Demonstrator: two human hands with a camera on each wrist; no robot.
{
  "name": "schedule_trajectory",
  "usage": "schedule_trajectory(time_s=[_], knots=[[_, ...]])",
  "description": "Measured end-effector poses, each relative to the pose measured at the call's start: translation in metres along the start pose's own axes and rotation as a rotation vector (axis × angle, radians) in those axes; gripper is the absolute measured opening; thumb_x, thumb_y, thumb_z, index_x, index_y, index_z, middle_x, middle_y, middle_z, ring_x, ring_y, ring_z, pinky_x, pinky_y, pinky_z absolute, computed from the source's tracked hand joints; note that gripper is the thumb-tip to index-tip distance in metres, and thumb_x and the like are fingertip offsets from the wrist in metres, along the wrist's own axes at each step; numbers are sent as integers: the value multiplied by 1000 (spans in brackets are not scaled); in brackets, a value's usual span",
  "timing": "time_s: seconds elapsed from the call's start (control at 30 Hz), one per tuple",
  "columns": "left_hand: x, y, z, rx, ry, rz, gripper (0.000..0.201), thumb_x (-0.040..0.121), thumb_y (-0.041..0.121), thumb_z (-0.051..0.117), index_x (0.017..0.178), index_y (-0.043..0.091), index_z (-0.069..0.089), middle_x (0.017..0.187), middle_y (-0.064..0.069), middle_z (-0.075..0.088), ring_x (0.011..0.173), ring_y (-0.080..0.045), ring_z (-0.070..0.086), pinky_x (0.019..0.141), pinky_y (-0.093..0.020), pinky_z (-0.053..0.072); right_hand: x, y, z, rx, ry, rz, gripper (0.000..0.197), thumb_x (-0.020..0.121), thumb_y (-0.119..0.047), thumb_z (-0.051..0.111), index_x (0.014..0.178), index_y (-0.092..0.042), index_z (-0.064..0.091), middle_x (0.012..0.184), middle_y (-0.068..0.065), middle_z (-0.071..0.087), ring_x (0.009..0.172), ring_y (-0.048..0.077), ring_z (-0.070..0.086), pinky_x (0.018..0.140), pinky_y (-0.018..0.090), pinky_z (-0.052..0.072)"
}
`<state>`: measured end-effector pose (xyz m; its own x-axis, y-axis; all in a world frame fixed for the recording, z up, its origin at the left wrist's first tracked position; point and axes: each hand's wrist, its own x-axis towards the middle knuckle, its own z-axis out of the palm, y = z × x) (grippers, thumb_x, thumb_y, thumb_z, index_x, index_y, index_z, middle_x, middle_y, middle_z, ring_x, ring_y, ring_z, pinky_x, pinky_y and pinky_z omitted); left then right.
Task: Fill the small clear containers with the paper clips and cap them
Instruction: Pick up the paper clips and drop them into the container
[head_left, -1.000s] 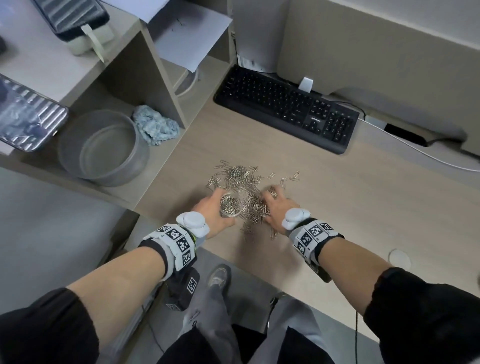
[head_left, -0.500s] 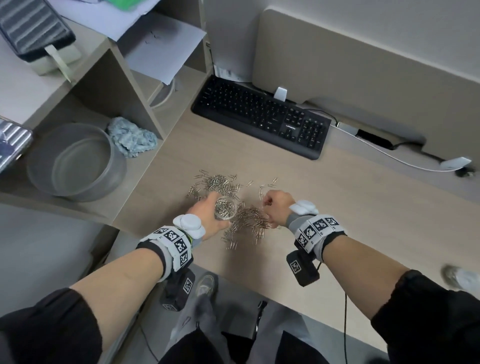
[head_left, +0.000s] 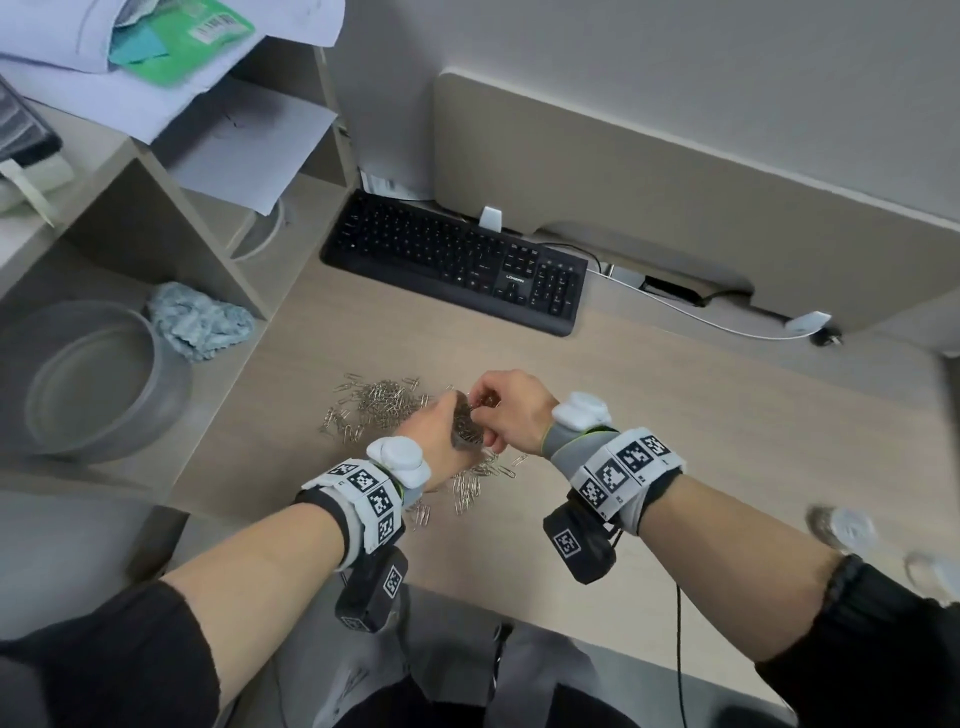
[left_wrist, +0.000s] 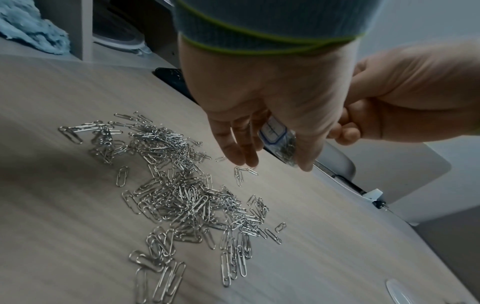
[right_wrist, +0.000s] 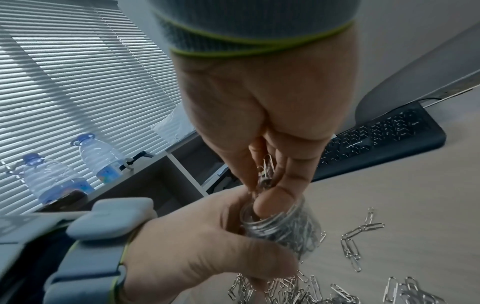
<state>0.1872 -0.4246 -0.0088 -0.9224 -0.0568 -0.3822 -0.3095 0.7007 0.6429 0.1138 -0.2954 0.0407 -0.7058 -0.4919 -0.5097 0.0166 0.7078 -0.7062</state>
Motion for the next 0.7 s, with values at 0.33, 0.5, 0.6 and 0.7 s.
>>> schedule_trajectory(time_s=[0.33, 0.5, 0.6, 0.7], knots=[[-4, -5, -4, -1, 28, -16, 62, 71, 39, 77, 119, 20, 42, 89, 1, 62, 73, -21, 60, 56, -29, 42, 2, -9, 2, 25, 8, -64, 13, 91, -5, 55, 93, -7, 68, 62, 13, 69, 46, 18, 62, 51, 29, 55], [-6, -19, -9, 4, 35, -34, 73, 71, 44, 76, 131, 24, 38, 82, 2, 65, 70, -18, 63, 61, -32, 49, 15, -1, -10, 270, 99, -39, 16, 91, 6, 48, 89, -2, 62, 66, 13, 62, 44, 19, 56, 40, 25, 47], [-10, -31, -13, 2, 52, -69, 68, 74, 37, 76, 130, 30, 38, 78, 2, 64, 67, -19, 63, 63, -34, 53, 29, 25, -14, 258, 126, 75, 15, 92, 4, 48, 87, -3, 60, 65, 12, 58, 41, 17, 56, 39, 25, 46], [-17, -48, -19, 12, 79, -105, 66, 76, 25, 73, 132, 26, 37, 94, 0, 63, 73, -23, 61, 63, -32, 47, 43, 63, -9, 44, 114, 250, 14, 92, -9, 51, 82, -10, 61, 72, 12, 66, 51, 24, 66, 53, 36, 59]])
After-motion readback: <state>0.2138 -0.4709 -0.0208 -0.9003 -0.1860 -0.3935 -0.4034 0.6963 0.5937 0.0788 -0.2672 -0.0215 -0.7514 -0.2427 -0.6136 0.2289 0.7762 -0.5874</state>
